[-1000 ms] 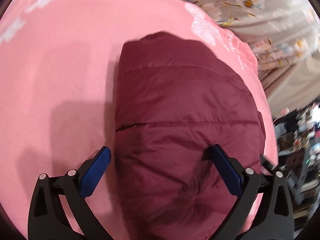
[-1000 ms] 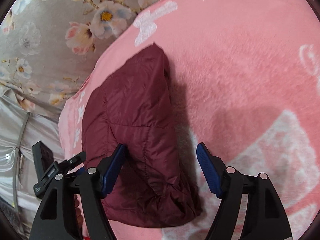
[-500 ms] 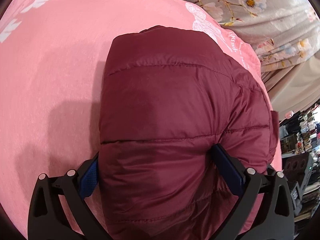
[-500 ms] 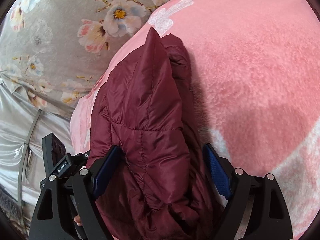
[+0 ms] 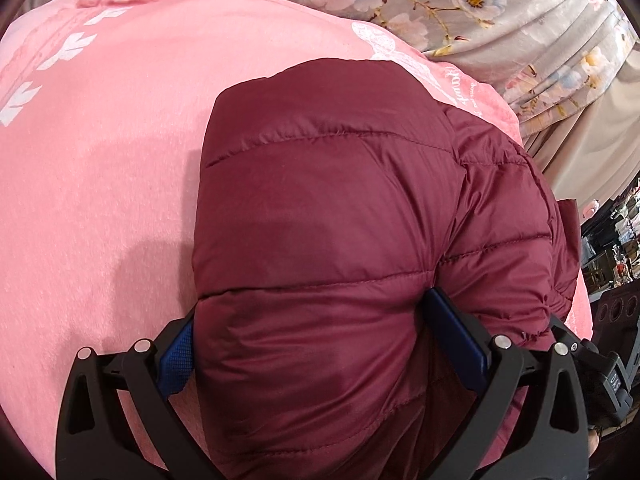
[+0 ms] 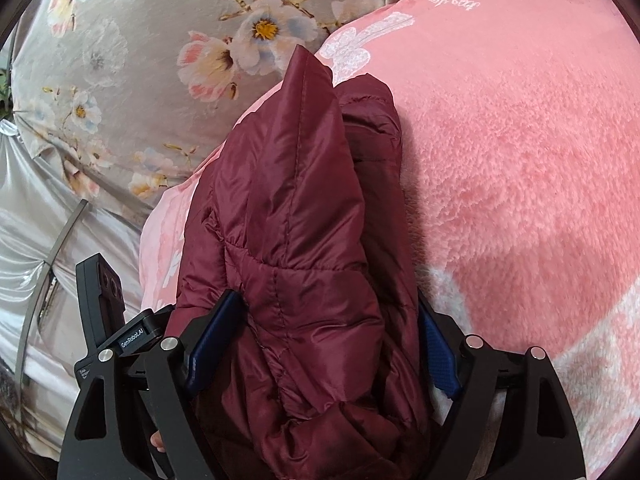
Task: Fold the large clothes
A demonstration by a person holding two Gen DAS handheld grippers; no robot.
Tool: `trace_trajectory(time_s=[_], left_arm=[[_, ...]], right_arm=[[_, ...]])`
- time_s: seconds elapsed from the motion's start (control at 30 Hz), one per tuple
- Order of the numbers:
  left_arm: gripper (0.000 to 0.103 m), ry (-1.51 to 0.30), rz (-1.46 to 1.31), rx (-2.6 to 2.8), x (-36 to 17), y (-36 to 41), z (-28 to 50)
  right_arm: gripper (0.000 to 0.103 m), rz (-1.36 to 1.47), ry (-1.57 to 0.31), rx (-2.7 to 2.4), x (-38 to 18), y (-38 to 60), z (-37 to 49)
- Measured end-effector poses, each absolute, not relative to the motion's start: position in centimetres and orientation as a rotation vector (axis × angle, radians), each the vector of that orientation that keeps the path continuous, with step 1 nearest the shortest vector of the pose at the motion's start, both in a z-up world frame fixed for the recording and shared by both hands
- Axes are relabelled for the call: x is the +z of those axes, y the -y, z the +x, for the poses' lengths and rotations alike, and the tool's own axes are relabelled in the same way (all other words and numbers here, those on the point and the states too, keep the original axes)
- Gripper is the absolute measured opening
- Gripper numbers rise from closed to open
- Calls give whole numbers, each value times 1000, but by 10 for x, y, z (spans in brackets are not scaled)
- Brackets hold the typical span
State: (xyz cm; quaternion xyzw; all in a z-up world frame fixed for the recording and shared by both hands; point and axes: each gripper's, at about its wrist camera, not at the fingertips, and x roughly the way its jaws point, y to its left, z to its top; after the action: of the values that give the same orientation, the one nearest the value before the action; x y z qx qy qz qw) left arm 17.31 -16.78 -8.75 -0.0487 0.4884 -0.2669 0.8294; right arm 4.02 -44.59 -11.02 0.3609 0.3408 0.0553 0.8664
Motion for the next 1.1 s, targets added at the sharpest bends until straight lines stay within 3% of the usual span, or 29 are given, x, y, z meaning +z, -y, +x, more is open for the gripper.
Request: trace_trajectory(time_s=[0.07, 0.13, 0.2, 0.23, 0.33, 0.43, 0.57, 1.1], left_arm=[[98, -1038, -109, -573, -87, 167, 174], [98, -1051, -126, -591, -86, 164, 175], [92, -1093, -168, -628, -83, 157, 179], [82, -1112, -199, -636, -79, 151, 181], [60, -1136, -293, -696, -62, 134, 183], [50, -1121, -316, -762, -39, 125, 176], [46, -1024, -284, -842, 10, 117, 151], [46, -366, -252, -1020, 217, 41, 67]], right_arm=[[80, 761, -716, 118, -110, 447, 41], [63, 837, -727, 151, -114, 448, 40], [51, 886, -730, 161, -113, 448, 37], [42, 889, -724, 164, -109, 447, 33], [30, 909, -698, 192, -96, 445, 21], [27, 882, -650, 228, -72, 436, 6], [27, 819, -573, 273, -28, 419, -16], [27, 451, -83, 431, 180, 344, -87]])
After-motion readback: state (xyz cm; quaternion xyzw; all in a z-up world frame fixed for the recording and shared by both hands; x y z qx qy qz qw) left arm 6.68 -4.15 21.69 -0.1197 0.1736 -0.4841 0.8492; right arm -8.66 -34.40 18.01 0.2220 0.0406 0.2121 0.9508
